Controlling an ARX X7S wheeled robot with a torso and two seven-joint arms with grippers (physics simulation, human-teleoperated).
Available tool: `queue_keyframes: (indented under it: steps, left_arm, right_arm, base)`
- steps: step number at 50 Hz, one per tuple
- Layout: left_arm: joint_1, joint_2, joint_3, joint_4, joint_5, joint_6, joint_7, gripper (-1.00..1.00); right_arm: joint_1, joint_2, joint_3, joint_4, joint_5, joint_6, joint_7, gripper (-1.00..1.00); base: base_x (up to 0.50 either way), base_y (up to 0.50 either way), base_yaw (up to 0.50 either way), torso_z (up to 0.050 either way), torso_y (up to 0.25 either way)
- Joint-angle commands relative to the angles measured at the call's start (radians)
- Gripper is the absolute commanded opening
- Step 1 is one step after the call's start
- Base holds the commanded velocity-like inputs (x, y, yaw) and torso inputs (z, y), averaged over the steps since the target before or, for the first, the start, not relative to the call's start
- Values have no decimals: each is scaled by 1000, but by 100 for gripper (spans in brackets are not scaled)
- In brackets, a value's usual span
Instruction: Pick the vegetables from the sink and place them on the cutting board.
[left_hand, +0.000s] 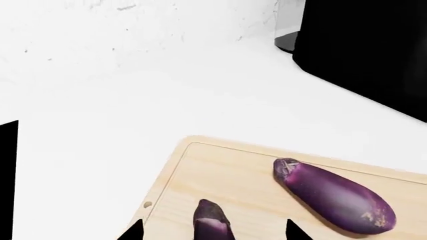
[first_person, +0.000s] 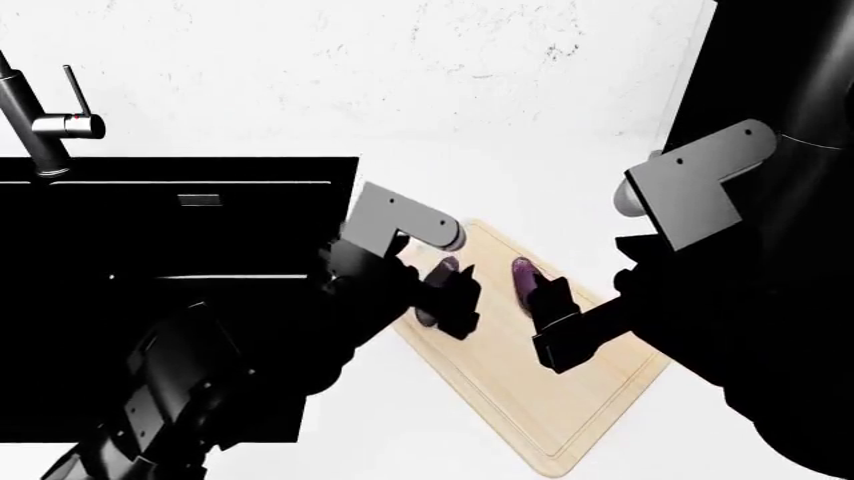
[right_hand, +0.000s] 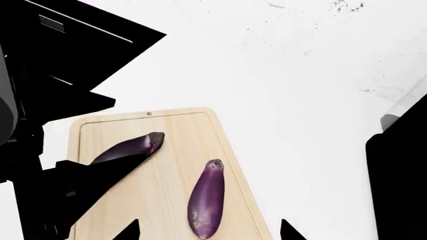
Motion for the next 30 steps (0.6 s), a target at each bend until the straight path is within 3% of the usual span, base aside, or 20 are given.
queue_keyframes:
  steps: [1, 9, 17, 30]
  left_arm:
    - [-5, -5, -5, 17, -5, 1, -17, 100]
    - [-13, -9, -18, 53, -18, -4, -40, 100]
    - [-39, -41, -117, 186, -70, -6, -126, 100]
    - [-2, -139, -305, 475, -160, 25, -293, 100]
  right_arm:
    - [2, 1, -3, 0, -1, -3, -5, 100]
    - [3, 17, 1, -15, 16, -12, 5, 100]
    - [1, 27, 26, -27, -8, -31, -7, 100]
    - [-96, 63, 208, -149, -129, -194, -96, 100]
  base:
    - [0, 0, 0, 0, 0]
    - [0, 0, 0, 0, 0]
    - [0, 0, 0, 0, 0]
    - [0, 0, 0, 0, 0]
